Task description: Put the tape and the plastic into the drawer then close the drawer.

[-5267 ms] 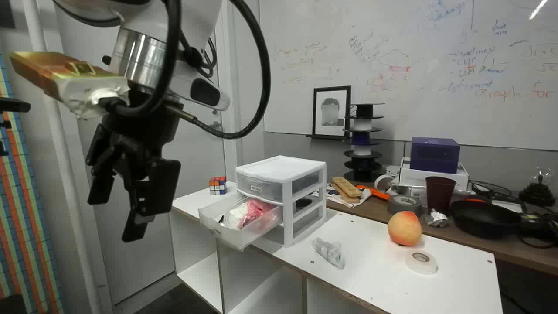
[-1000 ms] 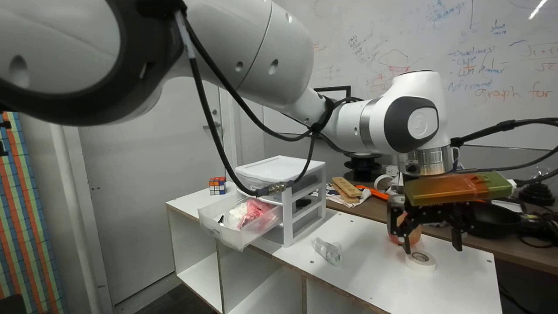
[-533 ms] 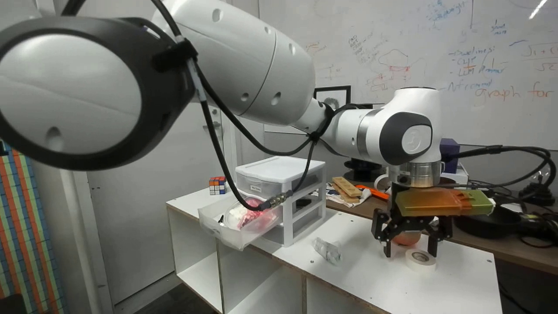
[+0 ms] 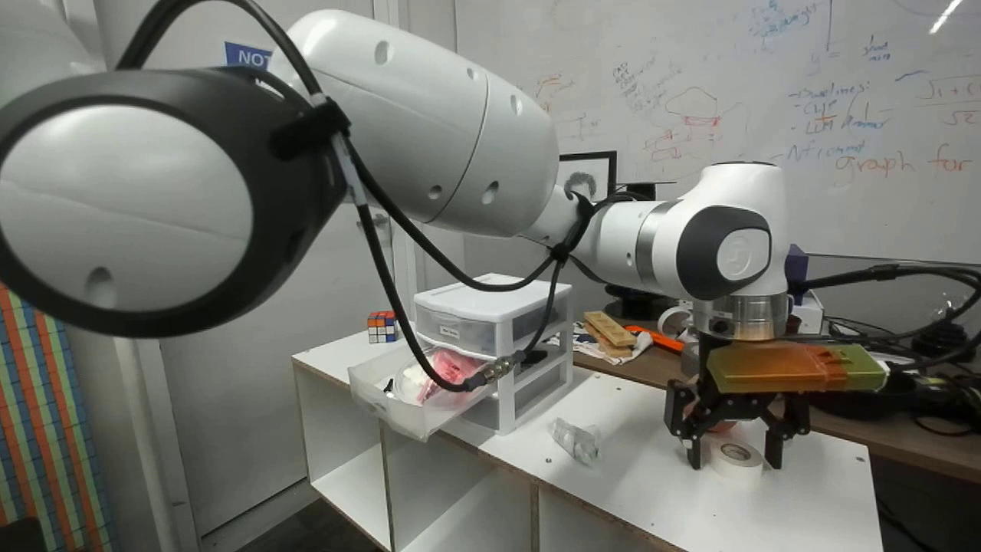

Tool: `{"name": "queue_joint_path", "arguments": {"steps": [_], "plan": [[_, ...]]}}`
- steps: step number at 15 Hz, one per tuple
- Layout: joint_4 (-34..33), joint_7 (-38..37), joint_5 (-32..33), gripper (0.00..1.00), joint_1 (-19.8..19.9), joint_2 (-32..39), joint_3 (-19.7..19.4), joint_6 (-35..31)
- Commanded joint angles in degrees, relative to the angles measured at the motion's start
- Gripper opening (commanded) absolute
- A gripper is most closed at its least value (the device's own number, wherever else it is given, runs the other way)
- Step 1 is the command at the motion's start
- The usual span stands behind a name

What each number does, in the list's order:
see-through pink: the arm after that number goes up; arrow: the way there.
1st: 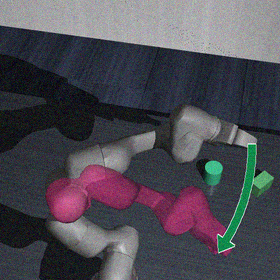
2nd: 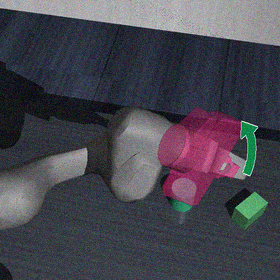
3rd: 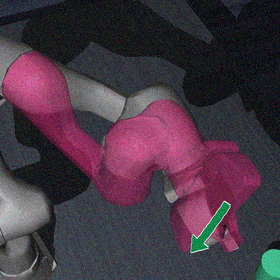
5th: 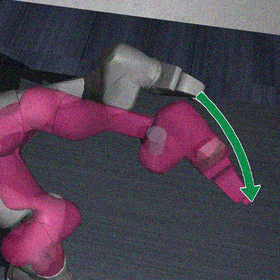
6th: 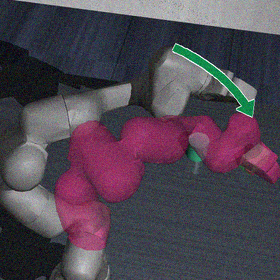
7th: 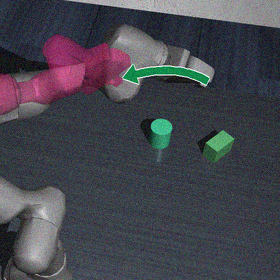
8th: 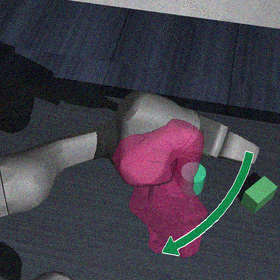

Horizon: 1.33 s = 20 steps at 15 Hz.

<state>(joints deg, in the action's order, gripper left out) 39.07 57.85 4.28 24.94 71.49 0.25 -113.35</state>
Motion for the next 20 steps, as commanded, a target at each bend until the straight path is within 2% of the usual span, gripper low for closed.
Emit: {"name": "queue_joint_path", "arguments": {"steps": [1,2,6,7,12,17,20], "plan": [[-3.7,-0.5,0.9,0.69,-0.3,1.7,-1.4,0.2],[-3.7,-0.5,0.9,0.68,-0.5,1.8,-1.7,0.1],[-4.0,-0.4,0.4,0.38,-1.0,1.9,-1.3,-0.1],[-4.3,-0.2,0.4,0.35,-1.1,2.0,-1.2,-0.2],[-3.1,-0.6,0.8,0.35,-1.7,1.1,-1.9,1.6],[2.7,-2.6,0.3,0.35,-1.6,-4.6,-2.3,6.2],[6.6,-6.6,0.1,0.35,-1.8,-8.6,-2.7,6.8]]}}
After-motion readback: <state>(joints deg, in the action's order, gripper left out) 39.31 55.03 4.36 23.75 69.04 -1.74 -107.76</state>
